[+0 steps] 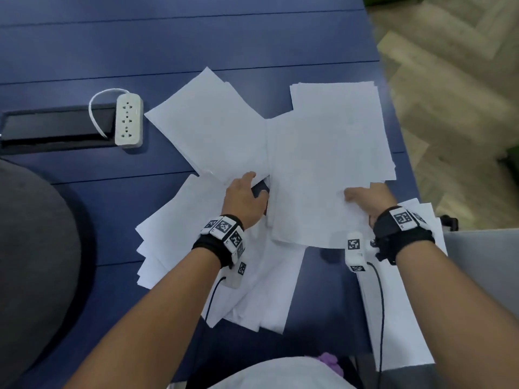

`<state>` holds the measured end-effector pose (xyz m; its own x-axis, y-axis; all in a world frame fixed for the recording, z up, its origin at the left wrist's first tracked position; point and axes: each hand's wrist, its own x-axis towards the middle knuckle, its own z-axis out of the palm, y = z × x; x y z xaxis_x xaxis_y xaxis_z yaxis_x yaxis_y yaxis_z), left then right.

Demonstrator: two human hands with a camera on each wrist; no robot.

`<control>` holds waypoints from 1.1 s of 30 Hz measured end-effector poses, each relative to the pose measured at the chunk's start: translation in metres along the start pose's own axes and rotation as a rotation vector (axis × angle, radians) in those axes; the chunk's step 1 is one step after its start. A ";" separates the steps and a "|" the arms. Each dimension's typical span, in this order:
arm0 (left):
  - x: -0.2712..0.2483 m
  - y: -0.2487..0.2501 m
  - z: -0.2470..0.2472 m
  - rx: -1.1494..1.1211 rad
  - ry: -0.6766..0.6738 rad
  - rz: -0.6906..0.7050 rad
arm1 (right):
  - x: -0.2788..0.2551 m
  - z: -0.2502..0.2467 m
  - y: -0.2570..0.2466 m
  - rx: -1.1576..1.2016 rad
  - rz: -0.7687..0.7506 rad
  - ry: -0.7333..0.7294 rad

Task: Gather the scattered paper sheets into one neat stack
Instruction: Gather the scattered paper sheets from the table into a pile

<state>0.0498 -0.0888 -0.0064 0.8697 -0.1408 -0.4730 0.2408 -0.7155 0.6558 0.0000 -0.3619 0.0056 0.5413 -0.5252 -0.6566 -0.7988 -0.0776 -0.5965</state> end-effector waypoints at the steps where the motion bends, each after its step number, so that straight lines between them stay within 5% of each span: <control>1: 0.002 0.004 0.006 -0.014 -0.032 -0.006 | 0.000 -0.004 0.005 0.065 0.000 -0.031; 9: -0.003 0.024 0.035 -0.040 -0.128 -0.113 | -0.011 -0.017 0.021 0.280 0.011 -0.436; 13: -0.012 0.023 0.032 -0.201 -0.057 -0.184 | -0.017 -0.016 0.034 0.101 -0.126 -0.350; 16: -0.027 0.035 0.030 -0.376 -0.003 -0.077 | -0.026 -0.023 0.044 -0.033 -0.251 -0.279; 22: -0.056 0.051 0.037 -0.610 0.045 0.159 | -0.056 -0.046 0.054 0.169 -0.450 -0.055; 27: -0.073 0.049 0.046 -0.626 0.036 0.218 | -0.064 -0.050 0.058 0.194 -0.499 -0.060; 33: -0.076 0.053 0.053 -0.650 0.195 0.228 | -0.066 -0.036 0.055 0.256 -0.532 -0.033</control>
<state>-0.0265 -0.1521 0.0327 0.9755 -0.0706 -0.2082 0.1987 -0.1220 0.9724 -0.0889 -0.3621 0.0330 0.8614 -0.4432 -0.2481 -0.3289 -0.1144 -0.9374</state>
